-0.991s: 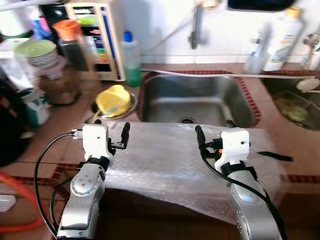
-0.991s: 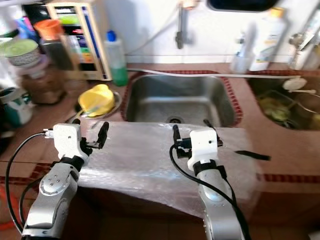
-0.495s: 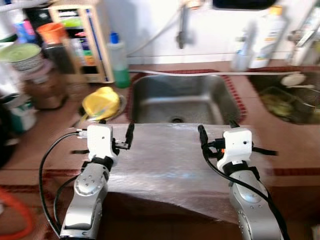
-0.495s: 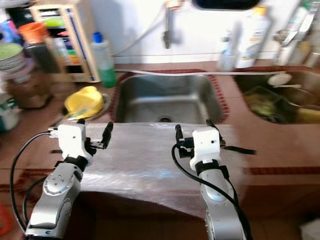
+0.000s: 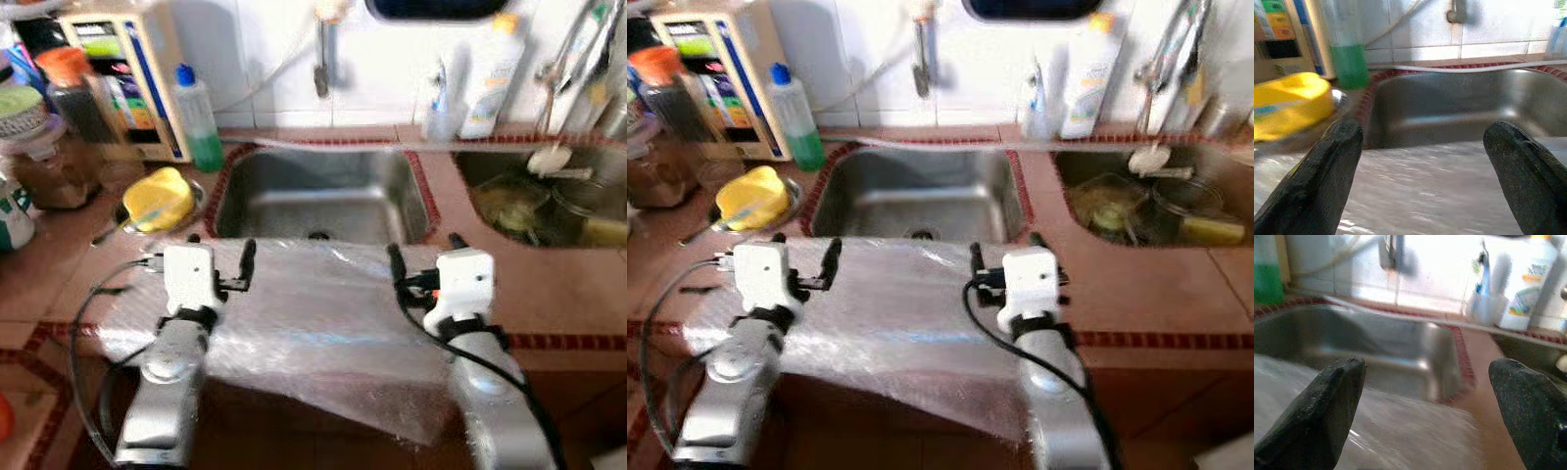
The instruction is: Kitchen organization
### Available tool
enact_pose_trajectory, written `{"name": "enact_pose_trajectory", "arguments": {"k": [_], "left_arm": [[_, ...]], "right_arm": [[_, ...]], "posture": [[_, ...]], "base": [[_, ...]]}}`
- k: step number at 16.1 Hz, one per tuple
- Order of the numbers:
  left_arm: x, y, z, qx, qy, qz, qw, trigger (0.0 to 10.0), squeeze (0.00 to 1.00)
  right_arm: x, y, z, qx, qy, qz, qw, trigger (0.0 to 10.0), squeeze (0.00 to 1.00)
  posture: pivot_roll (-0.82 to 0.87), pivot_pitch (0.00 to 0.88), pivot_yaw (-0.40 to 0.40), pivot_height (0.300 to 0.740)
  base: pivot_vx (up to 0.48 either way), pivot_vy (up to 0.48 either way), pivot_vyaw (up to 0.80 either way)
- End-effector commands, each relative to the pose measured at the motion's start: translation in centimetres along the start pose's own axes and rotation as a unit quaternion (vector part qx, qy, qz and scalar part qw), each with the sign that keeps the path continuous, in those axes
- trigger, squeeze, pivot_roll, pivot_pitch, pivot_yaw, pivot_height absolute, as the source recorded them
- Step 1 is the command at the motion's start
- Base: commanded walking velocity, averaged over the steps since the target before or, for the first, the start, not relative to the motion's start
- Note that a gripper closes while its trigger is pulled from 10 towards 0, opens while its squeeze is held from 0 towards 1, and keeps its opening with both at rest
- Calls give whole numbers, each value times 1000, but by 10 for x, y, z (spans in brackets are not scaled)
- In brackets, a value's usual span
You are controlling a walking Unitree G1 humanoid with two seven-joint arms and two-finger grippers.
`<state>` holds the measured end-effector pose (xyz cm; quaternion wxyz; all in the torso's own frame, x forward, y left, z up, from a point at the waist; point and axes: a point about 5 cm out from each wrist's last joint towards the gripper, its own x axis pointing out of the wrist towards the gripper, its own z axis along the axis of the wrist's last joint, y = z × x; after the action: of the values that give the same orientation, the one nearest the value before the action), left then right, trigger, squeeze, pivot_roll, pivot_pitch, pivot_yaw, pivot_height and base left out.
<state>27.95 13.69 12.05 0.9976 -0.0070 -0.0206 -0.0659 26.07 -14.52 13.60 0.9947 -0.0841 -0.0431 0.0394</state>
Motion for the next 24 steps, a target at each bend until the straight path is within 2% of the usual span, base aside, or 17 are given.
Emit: {"name": "enact_pose_trajectory", "arguments": {"k": [1, 6, 19, 24], "left_arm": [[0, 8, 3, 12, -7, 14, 1000, 10000, 0], [3, 12, 14, 16, -26, 22, 999, 10000, 0], [5, 6, 17, 3, -36, -13, 999, 10000, 0], [4, 4, 17, 0, -36, -19, 999, 10000, 0]], "right_arm": [[2, 5, 3, 9, -7, 7, 1000, 10000, 0], [4, 11, 13, 12, -28, 31, 999, 10000, 0], [3, 9, 10, 16, -25, 22, 999, 10000, 0], [3, 9, 11, 15, -26, 20, 999, 10000, 0]], "posture": [[17, 23, 68, 740], [19, 24, 66, 740], [18, 14, 73, 740], [17, 17, 74, 740]], "base": [[0, 0, 0], [0, 0, 0], [0, 0, 41], [261, 0, 0]]}}
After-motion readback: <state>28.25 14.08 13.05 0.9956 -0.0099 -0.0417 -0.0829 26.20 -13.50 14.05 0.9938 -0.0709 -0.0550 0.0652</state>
